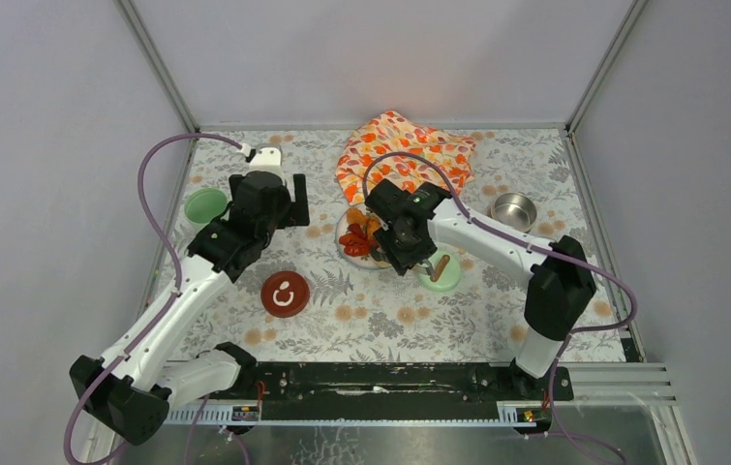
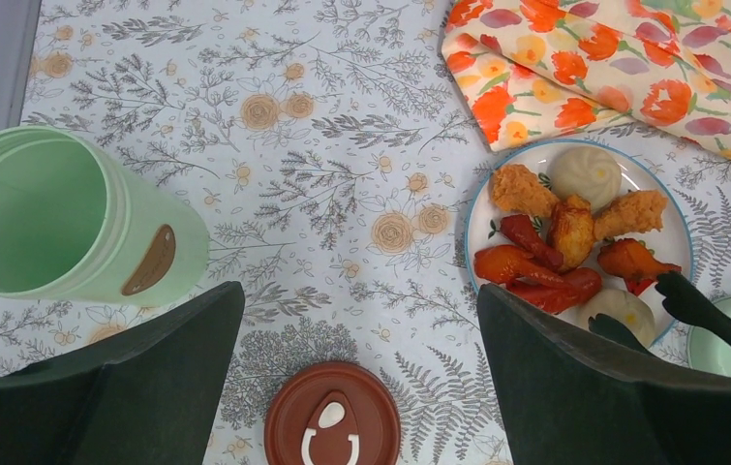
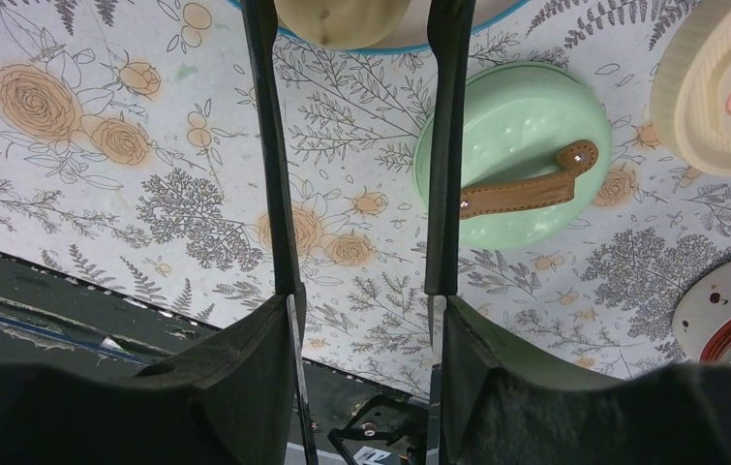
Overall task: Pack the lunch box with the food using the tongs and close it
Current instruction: Pick up the fake food from the plate.
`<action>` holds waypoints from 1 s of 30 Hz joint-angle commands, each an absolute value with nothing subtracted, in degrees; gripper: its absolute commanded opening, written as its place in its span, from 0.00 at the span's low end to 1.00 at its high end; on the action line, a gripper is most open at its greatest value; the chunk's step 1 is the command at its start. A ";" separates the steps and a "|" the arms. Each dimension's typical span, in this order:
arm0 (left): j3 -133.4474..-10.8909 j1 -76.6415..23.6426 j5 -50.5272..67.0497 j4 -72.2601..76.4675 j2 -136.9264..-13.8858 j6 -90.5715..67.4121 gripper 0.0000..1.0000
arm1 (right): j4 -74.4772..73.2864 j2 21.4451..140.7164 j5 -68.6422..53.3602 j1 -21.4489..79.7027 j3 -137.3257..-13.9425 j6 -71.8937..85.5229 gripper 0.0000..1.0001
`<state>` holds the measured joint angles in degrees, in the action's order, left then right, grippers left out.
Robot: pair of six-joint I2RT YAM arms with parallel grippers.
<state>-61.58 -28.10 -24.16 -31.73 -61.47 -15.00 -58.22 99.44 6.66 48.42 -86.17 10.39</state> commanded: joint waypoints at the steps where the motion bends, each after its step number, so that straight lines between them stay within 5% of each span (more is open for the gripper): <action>1: -61.35 -26.97 -23.22 -28.50 -59.79 -14.24 0.98 | -60.53 100.54 7.86 49.54 -89.19 10.54 0.54; 13: -61.34 -25.75 -21.67 -28.44 -59.68 -14.48 0.98 | -60.85 102.30 8.94 49.67 -89.38 10.56 0.48; 22: -61.21 -25.24 -21.50 -28.48 -59.54 -14.50 0.98 | -60.45 98.20 9.10 49.65 -89.04 10.70 0.15; 30: -61.19 -25.11 -21.70 -28.50 -59.33 -14.50 0.98 | -57.63 93.95 10.31 49.56 -87.24 11.56 0.04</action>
<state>-61.58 -25.58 -21.82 -31.68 -60.29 -15.00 -59.13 98.54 8.27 49.23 -87.09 10.72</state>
